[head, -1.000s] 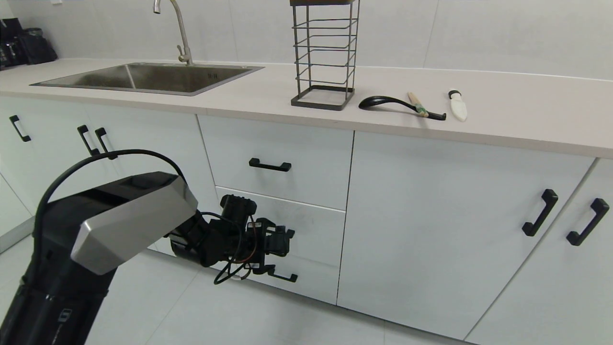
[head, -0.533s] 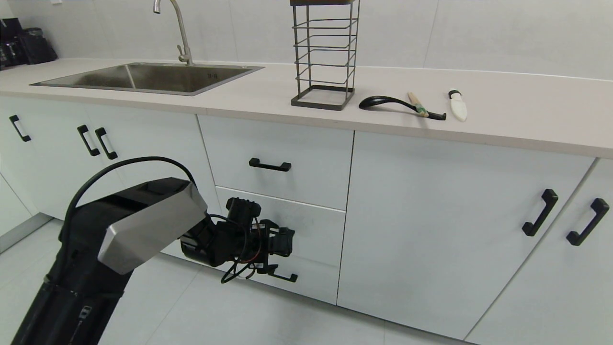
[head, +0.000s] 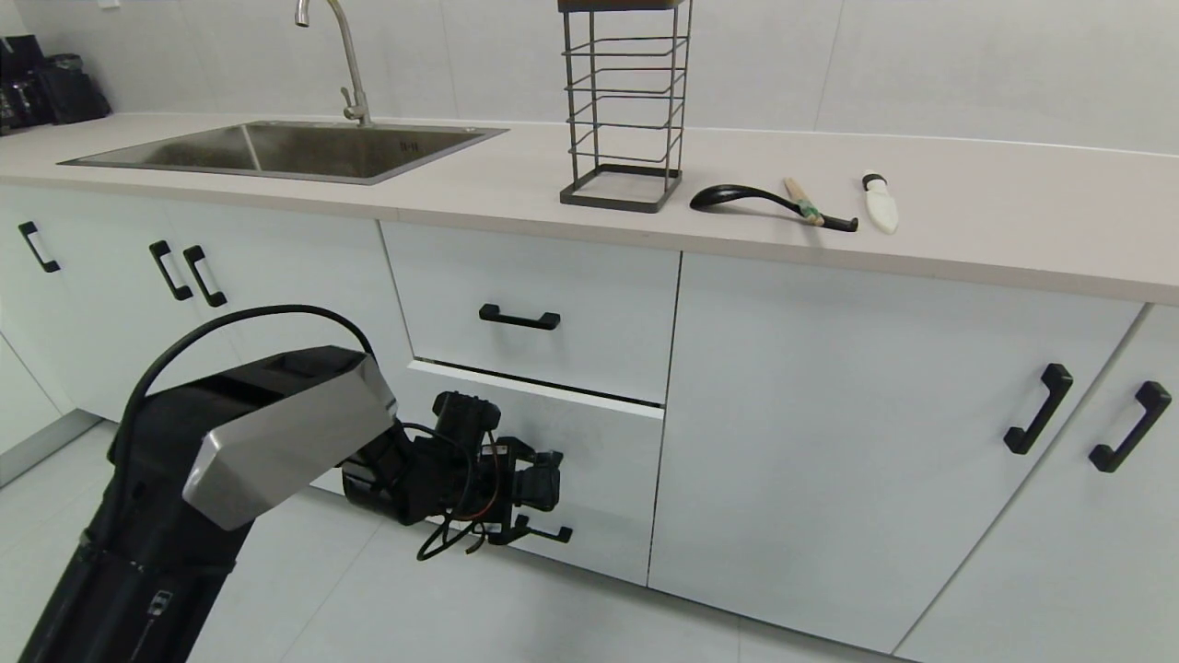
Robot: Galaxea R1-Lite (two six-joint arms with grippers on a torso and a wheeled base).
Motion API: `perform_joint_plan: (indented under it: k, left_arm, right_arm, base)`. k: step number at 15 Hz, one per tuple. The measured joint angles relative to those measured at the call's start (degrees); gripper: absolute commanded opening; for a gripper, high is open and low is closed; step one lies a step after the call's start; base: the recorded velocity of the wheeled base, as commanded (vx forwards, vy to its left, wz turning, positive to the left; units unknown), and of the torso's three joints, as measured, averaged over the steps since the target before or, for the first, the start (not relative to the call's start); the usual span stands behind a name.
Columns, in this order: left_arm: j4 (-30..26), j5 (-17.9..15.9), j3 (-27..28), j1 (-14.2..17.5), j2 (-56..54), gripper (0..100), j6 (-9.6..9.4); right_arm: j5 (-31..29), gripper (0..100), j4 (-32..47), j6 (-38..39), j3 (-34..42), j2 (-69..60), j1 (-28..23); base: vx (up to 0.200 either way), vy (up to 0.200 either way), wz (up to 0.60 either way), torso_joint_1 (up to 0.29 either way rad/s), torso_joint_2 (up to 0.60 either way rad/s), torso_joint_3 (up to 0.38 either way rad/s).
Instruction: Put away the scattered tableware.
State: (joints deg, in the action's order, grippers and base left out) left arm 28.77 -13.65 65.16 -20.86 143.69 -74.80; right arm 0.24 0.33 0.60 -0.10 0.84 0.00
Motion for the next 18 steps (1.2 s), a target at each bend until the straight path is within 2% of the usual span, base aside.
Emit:
perform_joint_plan:
  k: [7,11,12,14,15,17,18]
  left_arm:
    - [0.2,0.0,-6.2,0.1,-4.9,100,-0.13]
    - [0.5,-0.1,-18.6,-0.5,-18.1,100,0.84]
    - [0.4,-0.1,-20.8,-0.9,-22.1,100,1.74]
    - [0.1,-0.4,-23.1,-1.6,-29.7,100,5.72]
    - [-0.2,-1.2,-22.3,-1.9,-32.8,100,7.58]
    - [-2.0,-4.6,-18.6,-1.7,-35.4,100,9.06]
    - [-2.8,-5.7,-17.2,-1.2,-35.8,100,9.14]
  right_arm:
    - [0.0,0,0.0,0.0,0.0,0.0,0.0]
    - [0.0,0,0.0,0.0,0.0,0.0,0.0]
    - [0.0,0,0.0,0.0,0.0,0.0,0.0]
    - [0.0,0,0.0,0.0,0.0,0.0,0.0]
    - [0.0,0,0.0,0.0,0.0,0.0,0.0]
    - [0.0,0,0.0,0.0,0.0,0.0,0.0]
    - [0.0,0,0.0,0.0,0.0,0.0,0.0]
  base:
    - [0.000,0.000,0.00,0.000,0.00,0.000]
    - [0.000,0.000,0.00,0.000,0.00,0.000]
    - [0.000,0.000,0.00,0.000,0.00,0.000]
    - [0.000,0.000,0.00,0.000,0.00,0.000]
    - [0.000,0.000,0.00,0.000,0.00,0.000]
    - [0.000,0.000,0.00,0.000,0.00,0.000]
    - [0.000,0.000,0.00,0.000,0.00,0.000]
